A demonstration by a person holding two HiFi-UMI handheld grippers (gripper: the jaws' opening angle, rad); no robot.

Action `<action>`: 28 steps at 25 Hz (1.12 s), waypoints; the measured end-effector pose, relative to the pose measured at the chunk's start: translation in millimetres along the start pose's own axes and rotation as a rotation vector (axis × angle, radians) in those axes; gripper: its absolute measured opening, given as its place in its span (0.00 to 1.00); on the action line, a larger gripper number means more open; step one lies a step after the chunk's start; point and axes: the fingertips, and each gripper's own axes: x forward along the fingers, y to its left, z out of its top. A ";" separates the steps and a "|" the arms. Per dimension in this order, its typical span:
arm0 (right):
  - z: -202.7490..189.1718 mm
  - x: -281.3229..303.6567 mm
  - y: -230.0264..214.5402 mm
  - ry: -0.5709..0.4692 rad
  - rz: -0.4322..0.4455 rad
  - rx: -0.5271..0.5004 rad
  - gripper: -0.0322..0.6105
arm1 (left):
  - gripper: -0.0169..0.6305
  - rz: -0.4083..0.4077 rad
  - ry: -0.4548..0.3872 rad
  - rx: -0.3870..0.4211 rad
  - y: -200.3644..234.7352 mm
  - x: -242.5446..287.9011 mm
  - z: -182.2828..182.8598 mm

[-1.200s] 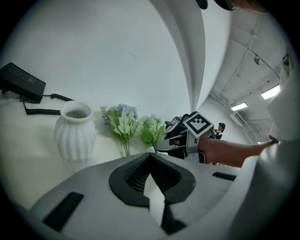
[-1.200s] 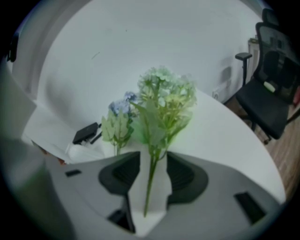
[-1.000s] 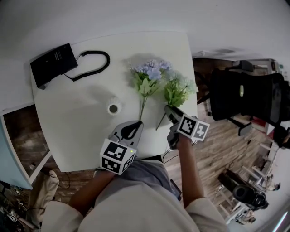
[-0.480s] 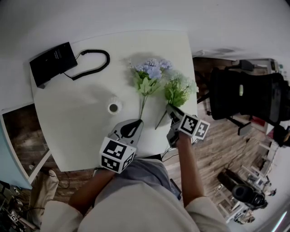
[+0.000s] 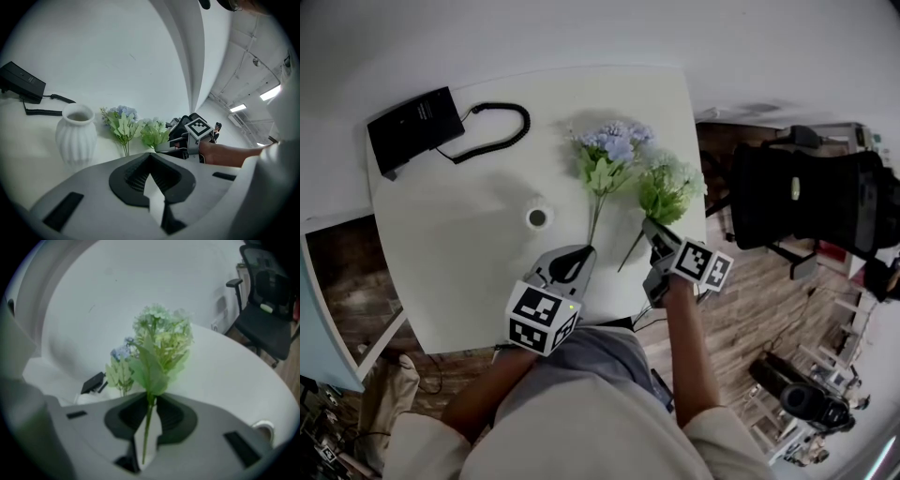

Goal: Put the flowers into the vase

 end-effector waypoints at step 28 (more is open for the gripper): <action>-14.9 -52.4 17.9 -0.126 0.066 0.027 0.16 | 0.06 -0.013 -0.088 0.054 -16.6 -33.7 9.6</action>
